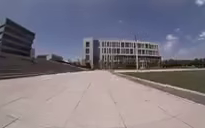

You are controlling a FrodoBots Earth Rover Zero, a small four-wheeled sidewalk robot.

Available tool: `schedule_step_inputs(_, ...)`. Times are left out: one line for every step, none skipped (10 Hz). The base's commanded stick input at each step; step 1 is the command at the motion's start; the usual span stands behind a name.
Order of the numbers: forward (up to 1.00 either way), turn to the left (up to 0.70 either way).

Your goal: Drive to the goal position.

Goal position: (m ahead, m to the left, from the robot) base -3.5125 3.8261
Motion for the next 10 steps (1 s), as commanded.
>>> schedule_step_inputs(0.70, 0.00)
schedule_step_inputs(0.70, 0.00)
schedule_step_inputs(0.70, 0.00)
schedule_step_inputs(0.70, 0.00)
schedule_step_inputs(0.70, 0.00)
schedule_step_inputs(0.70, 0.00)
schedule_step_inputs(0.70, 0.00)
schedule_step_inputs(0.70, 0.00)
schedule_step_inputs(0.70, 0.00)
schedule_step_inputs(0.70, 0.00)
